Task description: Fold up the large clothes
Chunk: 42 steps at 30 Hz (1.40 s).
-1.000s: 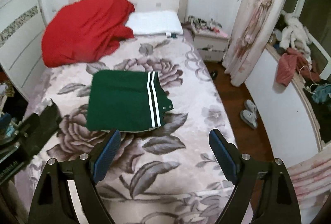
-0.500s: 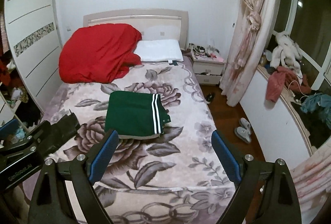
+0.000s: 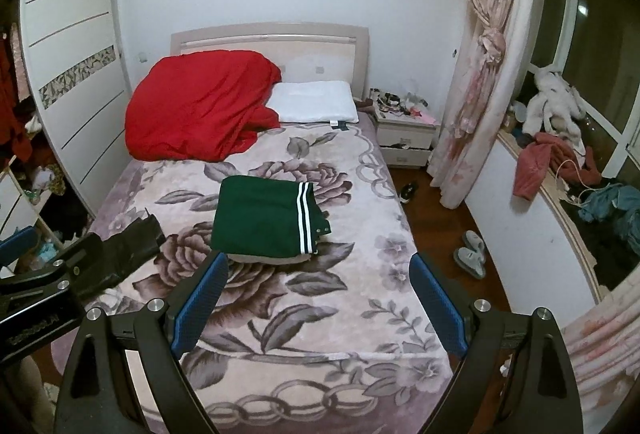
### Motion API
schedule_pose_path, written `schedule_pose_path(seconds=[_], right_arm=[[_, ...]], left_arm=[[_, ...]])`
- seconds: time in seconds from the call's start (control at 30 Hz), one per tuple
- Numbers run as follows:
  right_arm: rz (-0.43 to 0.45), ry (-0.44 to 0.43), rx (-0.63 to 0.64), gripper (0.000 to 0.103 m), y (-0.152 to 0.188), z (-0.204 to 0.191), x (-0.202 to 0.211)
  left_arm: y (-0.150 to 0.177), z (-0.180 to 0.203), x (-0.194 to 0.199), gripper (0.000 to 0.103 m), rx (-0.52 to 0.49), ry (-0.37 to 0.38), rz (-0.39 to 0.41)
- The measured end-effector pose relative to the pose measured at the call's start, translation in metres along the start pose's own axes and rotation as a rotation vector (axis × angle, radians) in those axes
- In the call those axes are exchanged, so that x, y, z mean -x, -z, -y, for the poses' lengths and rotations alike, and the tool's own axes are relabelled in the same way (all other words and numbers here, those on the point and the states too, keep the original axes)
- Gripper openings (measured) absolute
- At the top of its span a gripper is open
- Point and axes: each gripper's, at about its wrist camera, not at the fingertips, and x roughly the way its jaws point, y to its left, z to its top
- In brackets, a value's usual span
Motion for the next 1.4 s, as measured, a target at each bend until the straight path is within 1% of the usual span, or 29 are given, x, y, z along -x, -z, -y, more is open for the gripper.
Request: schedule_pose_path(seconds=[0.2, 0.37, 0.47, 0.7, 1.07, 1.4], right_arm=[[0.017, 0.004, 0.003, 0.094, -0.005, 0.002, 0.005], [0.034, 0.003, 0.003, 0.097, -0.003, 0.002, 0.014], [0.026, -0.003, 0.009, 0.097, -0.006, 0.0, 0.011], [0.024, -0.007, 0.006, 0.097, -0.006, 0.0, 0.01], [0.017, -0.031, -0.001, 0.098, -0.003, 0.001, -0.001], [0.016, -0.029, -0.001, 0.098, -0.002, 0.001, -0.003]], left_arm=[[-0.001, 0.002, 0.012, 0.102, -0.007, -0.016, 0.027], [0.001, 0.006, 0.008, 0.103, -0.025, -0.039, 0.014], [0.004, 0.006, 0.009, 0.103, -0.017, -0.027, 0.017], [0.003, 0.003, 0.014, 0.103, -0.004, -0.032, 0.034], [0.0, 0.004, 0.013, 0.103, -0.012, -0.05, 0.03], [-0.001, 0.004, 0.013, 0.103, -0.013, -0.049, 0.032]])
